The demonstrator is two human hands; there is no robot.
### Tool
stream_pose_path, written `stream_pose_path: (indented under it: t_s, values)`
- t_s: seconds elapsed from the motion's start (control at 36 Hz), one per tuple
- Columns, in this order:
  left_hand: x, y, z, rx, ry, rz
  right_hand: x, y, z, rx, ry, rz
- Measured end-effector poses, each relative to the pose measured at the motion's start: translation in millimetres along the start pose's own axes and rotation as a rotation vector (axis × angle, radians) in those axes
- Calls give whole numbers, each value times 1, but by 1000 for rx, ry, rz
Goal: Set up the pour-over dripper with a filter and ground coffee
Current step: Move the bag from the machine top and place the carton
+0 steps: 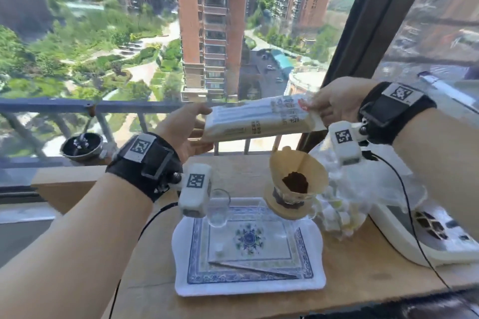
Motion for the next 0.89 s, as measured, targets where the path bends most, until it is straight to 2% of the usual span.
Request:
stream_pose_path:
  t_s: [0.22,0.42,0.58,0.89]
  values:
    - [-14,62,-1,188,5,173,-39,-57,-56,-74,27,-146]
    - [-24,117,8,269,-14,303,-75,-93,-94,-21,150,-139]
    - [-35,139,15,377,-46,321,-78,-97,-123,81,236,-122]
    - [-34,121,47,403,-163,287,-46,-54,-152,118,325,-3]
Point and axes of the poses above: each hand's wrist, its own x-axis towards the middle knuckle, its own y-axis out of the palm, z = x × y, the point moved 5 cm from there along x, towards the middle knuckle, and after that the axes turned 7 degrees about x, right-handed, at the moved point
